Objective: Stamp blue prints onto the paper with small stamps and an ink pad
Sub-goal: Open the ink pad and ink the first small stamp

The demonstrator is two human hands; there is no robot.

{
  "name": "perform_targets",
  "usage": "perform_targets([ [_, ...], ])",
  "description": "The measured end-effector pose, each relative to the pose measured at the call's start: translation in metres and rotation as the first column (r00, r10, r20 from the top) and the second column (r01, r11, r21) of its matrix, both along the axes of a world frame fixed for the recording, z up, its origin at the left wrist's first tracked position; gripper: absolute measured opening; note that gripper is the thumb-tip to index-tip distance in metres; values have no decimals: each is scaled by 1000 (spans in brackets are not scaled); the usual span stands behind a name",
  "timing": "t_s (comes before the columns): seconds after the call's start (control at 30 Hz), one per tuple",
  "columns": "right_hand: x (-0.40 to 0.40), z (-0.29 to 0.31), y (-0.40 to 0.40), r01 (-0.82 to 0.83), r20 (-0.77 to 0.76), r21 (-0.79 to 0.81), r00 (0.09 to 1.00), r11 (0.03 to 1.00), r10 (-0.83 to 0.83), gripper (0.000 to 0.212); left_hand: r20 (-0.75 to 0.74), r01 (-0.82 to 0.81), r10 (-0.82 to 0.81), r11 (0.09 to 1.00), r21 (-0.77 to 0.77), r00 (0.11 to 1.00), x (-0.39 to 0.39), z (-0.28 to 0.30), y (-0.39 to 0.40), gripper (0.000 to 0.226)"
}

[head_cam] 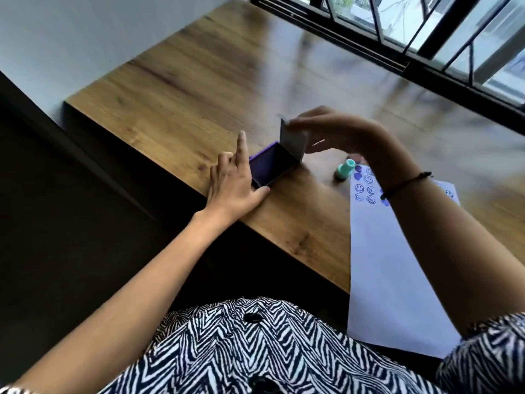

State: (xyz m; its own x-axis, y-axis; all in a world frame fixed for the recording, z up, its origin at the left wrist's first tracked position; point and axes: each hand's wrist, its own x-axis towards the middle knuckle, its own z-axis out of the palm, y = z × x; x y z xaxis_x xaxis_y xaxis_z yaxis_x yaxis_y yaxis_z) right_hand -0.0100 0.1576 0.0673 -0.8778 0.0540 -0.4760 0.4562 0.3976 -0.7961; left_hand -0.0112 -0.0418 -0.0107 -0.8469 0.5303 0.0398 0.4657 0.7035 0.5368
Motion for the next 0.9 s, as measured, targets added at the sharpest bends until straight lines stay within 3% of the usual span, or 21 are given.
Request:
perform_targets([
  [0.1, -10, 4, 23, 131, 24, -172, 991, 976, -128, 15, 3, 24, -24, 999, -27, 1000, -5, 2, -2, 113],
  [0.17, -16, 5, 34, 217, -6, -129, 975, 968, -220, 16, -4, 37, -37, 998, -42, 999, -8, 3, -1, 111],
  [0.3, -21, 1, 38, 278, -51, 230, 960, 933, -274, 9, -1, 45, -45, 997, -63, 999, -14, 5, 3, 108],
  [0.47, -13, -5, 32, 114, -23, 639, 991, 761, -130, 33, -69, 56, -61, 996, -69, 996, -13, 7, 4, 100],
  [0.57, 2, -2, 31, 126, -127, 763, 991, 634, -44, 32, -120, 47, -48, 999, -12, 992, -11, 10, 8, 83],
  [0.7, 39, 3, 22, -11, -39, 851, 996, 526, 85, 26, -146, 56, -36, 989, 134, 989, -3, 17, 16, 57],
  [0.8, 59, -12, 17, -56, 4, 838, 995, 543, 96, 28, -85, 85, -65, 963, 256, 994, 8, 22, 25, 43],
  [0.9, 66, -23, 10, 135, -160, 779, 987, 612, -14, 23, 53, 50, -78, 913, 406, 996, 17, 25, 31, 35],
])
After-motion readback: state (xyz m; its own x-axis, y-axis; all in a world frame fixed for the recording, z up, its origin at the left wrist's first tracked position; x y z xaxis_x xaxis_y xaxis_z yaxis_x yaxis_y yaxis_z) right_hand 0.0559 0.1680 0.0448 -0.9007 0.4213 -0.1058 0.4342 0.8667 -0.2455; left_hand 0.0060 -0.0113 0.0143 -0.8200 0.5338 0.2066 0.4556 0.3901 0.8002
